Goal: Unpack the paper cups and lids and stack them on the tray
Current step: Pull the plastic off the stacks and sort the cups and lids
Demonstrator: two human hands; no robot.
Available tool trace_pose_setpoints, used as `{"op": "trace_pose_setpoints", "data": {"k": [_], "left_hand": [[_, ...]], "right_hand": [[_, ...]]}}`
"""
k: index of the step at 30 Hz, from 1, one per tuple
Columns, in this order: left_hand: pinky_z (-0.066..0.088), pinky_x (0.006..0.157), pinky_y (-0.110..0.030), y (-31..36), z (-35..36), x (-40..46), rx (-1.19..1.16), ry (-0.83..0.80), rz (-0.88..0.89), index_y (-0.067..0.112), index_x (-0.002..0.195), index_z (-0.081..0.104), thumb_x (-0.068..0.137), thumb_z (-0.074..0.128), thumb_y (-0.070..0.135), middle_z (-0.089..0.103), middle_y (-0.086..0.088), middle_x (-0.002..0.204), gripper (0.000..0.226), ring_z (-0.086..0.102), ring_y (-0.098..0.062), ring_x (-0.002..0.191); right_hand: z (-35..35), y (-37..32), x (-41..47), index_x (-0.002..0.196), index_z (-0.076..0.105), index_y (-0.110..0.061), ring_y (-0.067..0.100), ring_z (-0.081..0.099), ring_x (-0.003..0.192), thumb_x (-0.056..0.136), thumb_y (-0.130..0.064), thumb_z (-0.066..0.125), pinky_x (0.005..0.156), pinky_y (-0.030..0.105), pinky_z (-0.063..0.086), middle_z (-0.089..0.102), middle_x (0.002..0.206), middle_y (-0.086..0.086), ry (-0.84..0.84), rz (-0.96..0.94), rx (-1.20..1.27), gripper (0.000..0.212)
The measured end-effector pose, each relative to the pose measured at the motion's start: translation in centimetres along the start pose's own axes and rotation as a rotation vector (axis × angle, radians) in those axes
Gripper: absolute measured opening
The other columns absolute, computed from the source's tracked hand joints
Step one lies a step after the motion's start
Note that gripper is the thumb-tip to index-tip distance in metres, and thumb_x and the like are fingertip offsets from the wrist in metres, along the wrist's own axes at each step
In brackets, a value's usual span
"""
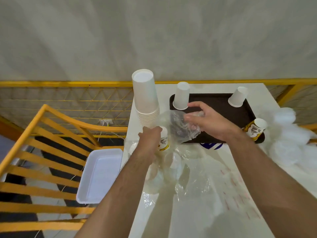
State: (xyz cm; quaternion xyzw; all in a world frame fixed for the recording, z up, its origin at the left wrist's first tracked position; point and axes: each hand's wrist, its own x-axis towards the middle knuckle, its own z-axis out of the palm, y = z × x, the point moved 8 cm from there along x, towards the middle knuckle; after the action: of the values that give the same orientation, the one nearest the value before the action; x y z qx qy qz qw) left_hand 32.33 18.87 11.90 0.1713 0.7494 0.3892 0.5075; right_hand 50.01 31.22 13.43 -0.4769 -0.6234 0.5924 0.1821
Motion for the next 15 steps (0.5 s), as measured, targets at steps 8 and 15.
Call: {"op": "trace_pose_setpoints", "data": {"k": [8,15], "left_hand": [[0.043,0.075,-0.02,3.9,6.3,-5.4,0.007,-0.352,0.406,0.042,0.144,0.027,0.084,0.073,0.048,0.059,0.017,0.115,0.076,0.059,-0.002,0.098],[0.058,0.068,-0.035,3.1,12.4,-7.3,-0.172,-0.487,0.469,0.032,0.109,0.042,0.085,0.077,0.009,0.072,-0.009,0.096,0.048,0.072,-0.026,0.084]], "right_hand": [[-2.6,0.1,-7.3,0.141,0.05,-0.022,0.028,0.068,0.111,0.072,-0.016,0.079,0.086,0.034,0.059,0.068,0.127,0.016,-0.148,-0.061,0.529,0.074],[-10.5,5.2,-12.7,0.138,0.05,-0.017,0.017,0.074,0.088,0.087,-0.01,0.063,0.072,0.023,0.061,0.071,0.119,0.016,0.095,-0.044,0.683,0.053]]}}
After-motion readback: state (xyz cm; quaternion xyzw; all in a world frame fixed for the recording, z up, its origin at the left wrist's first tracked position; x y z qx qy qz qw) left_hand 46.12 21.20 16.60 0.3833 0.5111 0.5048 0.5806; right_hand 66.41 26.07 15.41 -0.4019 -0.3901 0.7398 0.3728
